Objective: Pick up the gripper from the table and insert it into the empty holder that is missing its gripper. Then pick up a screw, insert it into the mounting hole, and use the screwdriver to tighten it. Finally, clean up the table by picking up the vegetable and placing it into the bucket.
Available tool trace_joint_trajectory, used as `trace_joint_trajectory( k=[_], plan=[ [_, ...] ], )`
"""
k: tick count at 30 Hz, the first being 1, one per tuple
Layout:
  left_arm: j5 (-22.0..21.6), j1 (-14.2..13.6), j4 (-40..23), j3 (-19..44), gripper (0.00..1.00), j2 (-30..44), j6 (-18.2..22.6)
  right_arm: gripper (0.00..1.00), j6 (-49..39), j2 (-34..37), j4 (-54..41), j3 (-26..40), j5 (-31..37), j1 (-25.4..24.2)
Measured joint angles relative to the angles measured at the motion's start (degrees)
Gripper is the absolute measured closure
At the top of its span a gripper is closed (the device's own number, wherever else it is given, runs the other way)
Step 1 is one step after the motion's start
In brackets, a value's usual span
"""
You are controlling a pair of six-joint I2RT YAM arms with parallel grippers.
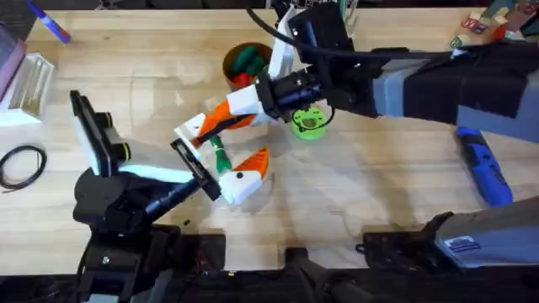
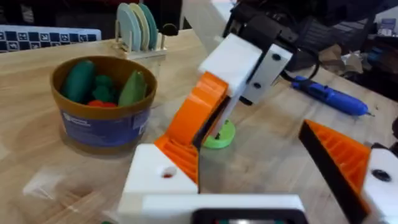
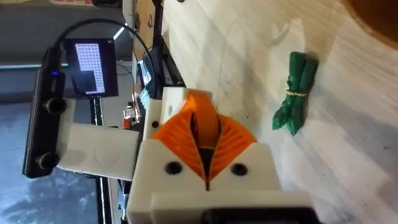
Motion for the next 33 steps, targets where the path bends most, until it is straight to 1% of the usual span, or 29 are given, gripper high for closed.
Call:
trace_joint_trajectory(
  k=[4,11,17,21,23,25,27,30,33],
  plan=[
    [1.4,0.0,-0.1,0.0,0.013,0.0,0.0,0.994,-1.7,0.5,0.0,0.1,-1.6,-0.5],
    [2.1,0.0,-0.1,0.0,0.013,0.0,0.3,0.994,-3.7,0.6,-0.4,0.1,-2.7,-0.9],
    [2.1,0.0,-0.1,0.0,0.014,0.0,0.5,0.989,-7.1,0.7,-0.4,0.1,-3.0,-0.9],
    [2.2,0.0,-0.1,0.0,0.013,0.0,1.1,0.821,-9.6,0.7,-0.9,0.1,-3.6,-0.9],
    [2.3,0.0,-0.1,0.0,0.013,0.0,1.4,0.794,-11.2,0.8,-0.9,0.1,-4.4,-0.9],
    [2.7,0.0,-0.1,0.0,0.013,0.0,1.7,0.738,-12.6,1.0,-1.0,0.1,-5.4,-1.2],
    [3.9,0.0,-0.1,0.0,0.013,0.0,2.1,0.661,-13.7,1.1,-1.2,0.1,-6.4,-1.3],
    [6.8,-0.9,-0.3,0.0,0.014,-0.3,2.9,0.599,-14.6,1.5,-1.8,0.0,-8.9,-1.1],
    [9.0,-1.4,-0.5,0.0,0.014,-0.3,3.5,0.503,-15.2,1.9,-2.4,0.0,-11.5,-1.0]
  ],
)
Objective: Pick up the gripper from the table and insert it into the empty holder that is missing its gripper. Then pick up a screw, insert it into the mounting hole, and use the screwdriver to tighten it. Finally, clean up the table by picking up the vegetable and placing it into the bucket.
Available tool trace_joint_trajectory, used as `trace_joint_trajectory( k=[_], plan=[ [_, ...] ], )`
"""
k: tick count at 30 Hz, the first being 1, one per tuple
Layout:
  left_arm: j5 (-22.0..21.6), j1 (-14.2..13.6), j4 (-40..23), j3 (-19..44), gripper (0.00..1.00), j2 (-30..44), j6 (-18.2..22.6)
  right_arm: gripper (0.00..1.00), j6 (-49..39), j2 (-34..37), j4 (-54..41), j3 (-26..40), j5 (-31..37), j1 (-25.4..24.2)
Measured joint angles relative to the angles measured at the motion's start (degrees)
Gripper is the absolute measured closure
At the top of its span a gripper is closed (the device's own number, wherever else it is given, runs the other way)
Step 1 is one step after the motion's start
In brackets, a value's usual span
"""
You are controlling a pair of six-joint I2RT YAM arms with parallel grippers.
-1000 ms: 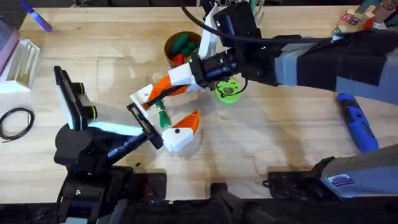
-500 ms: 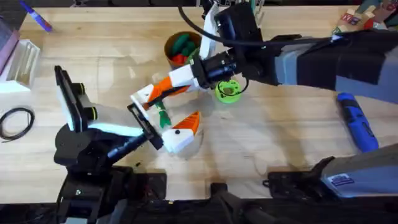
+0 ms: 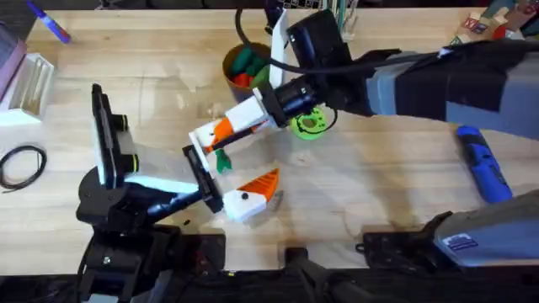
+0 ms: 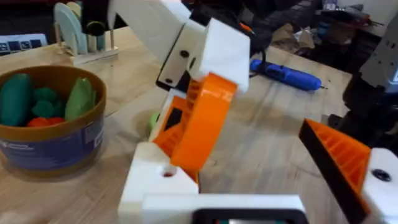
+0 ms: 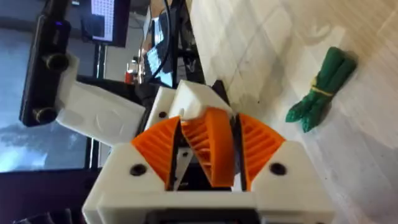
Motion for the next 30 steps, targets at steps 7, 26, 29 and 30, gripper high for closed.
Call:
trace_joint_trajectory(
  k=[7,26,29,30],
  plan=[
    [3.0,-0.4,-0.7,0.0,0.014,-0.4,1.2,0.17,-0.8,0.3,-0.2,-0.1,-2.8,-1.0],
    [4.5,-0.6,-1.0,0.0,0.014,-0.4,1.4,0.143,-21.3,-17.3,-33.7,0.3,44.6,-5.9],
    [4.5,-0.6,-1.0,0.0,0.014,-0.4,1.4,0.152,-24.8,-16.2,-35.8,0.3,52.5,-5.9],
    [4.5,-0.6,-1.0,0.0,0.016,-0.4,1.4,0.158,-25.7,-15.4,-35.8,0.3,54.2,-5.9]
  ],
)
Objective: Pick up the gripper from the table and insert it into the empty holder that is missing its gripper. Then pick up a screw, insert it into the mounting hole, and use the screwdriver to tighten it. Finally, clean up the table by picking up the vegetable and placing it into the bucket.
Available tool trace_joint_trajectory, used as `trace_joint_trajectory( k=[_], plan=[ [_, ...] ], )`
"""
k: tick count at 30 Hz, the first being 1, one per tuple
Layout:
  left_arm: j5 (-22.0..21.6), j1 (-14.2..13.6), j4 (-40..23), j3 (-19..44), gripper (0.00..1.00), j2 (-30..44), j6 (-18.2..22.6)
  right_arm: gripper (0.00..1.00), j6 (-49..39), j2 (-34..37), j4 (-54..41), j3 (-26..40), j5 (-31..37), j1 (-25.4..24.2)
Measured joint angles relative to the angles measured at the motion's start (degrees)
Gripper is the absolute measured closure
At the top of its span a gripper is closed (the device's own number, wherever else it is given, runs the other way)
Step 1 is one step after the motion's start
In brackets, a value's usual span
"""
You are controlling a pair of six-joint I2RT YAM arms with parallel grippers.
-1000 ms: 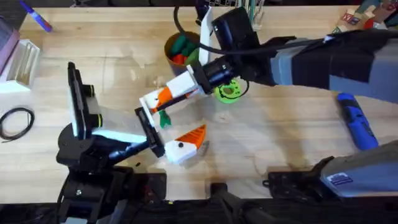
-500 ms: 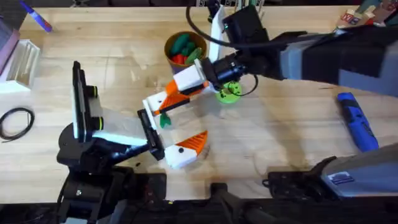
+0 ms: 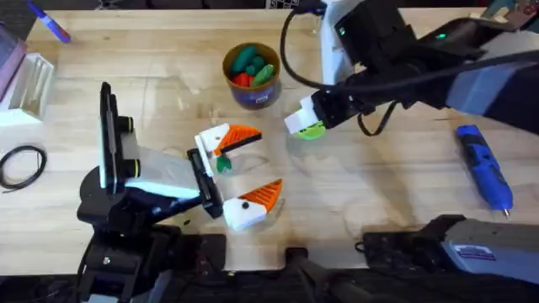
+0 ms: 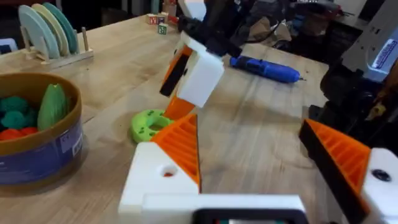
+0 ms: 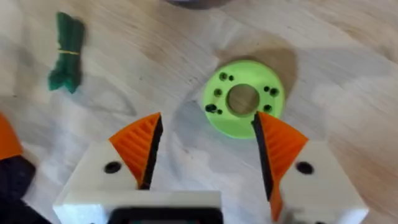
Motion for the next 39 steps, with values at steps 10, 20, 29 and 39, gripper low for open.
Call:
trace_joint_trajectory(
  k=[10,20,29,39],
  plan=[
    [0.0,0.0,0.0,0.0,0.016,0.0,0.0,0.258,-4.2,6.2,0.5,0.0,5.6,2.5],
    [0.0,0.0,0.0,0.0,0.015,0.0,0.0,0.256,-4.1,6.2,-0.3,0.1,2.8,3.8],
    [0.0,0.0,0.0,0.0,0.015,0.0,0.0,0.25,2.6,3.5,-5.7,8.1,-6.6,1.5],
    [0.0,0.0,0.0,0.0,0.014,0.0,0.0,0.246,9.6,2.9,-5.5,7.7,-34.0,-10.2]
  ],
)
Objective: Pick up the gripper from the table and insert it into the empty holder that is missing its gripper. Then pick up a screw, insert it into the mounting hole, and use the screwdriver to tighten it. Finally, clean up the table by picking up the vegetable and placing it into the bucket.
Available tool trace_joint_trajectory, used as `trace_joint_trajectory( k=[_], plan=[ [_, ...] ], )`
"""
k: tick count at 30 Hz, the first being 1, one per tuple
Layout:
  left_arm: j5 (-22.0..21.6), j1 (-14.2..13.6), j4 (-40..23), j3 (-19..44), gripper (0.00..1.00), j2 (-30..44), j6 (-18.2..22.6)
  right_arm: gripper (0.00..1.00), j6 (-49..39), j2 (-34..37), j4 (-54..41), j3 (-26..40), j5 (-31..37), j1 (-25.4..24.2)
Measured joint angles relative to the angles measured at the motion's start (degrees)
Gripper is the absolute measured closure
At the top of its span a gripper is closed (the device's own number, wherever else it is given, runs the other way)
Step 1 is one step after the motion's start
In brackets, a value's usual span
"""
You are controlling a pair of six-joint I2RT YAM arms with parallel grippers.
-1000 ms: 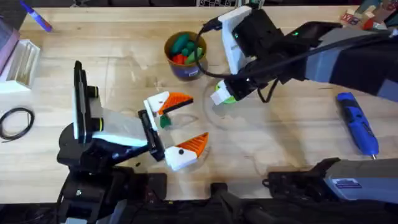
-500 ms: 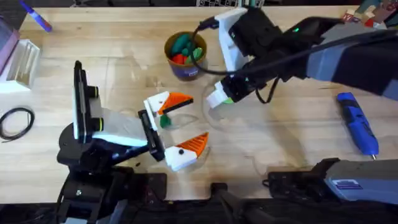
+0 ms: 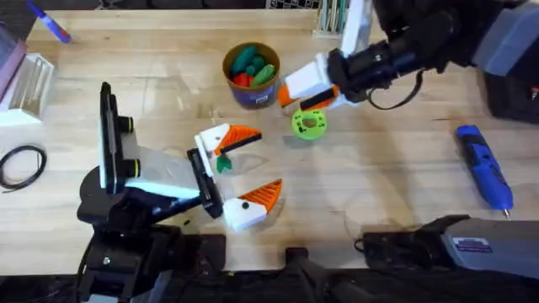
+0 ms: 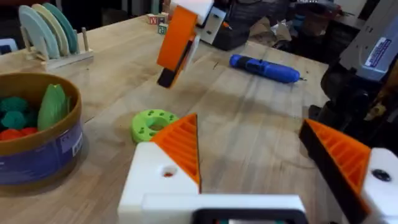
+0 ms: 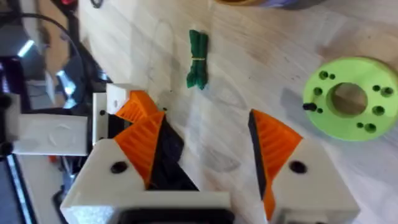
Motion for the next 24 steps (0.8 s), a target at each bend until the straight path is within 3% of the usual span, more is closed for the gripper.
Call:
trace_joint_trajectory(
  k=[5,9,17,24],
  plan=[
    [0.0,0.0,0.0,0.0,0.014,0.0,0.0,0.243,-0.1,0.0,2.3,-8.4,-11.8,-7.5],
    [0.0,0.0,0.0,0.0,0.014,0.0,0.0,0.241,2.6,0.0,13.5,-15.1,-20.8,-9.6],
    [0.0,0.0,0.0,0.0,0.015,0.0,0.0,0.217,15.0,4.8,37.1,-17.1,-30.3,-3.1],
    [0.0,0.0,0.0,0.0,0.016,0.0,0.0,0.241,24.3,13.8,45.8,-17.2,-36.4,1.7]
  ],
)
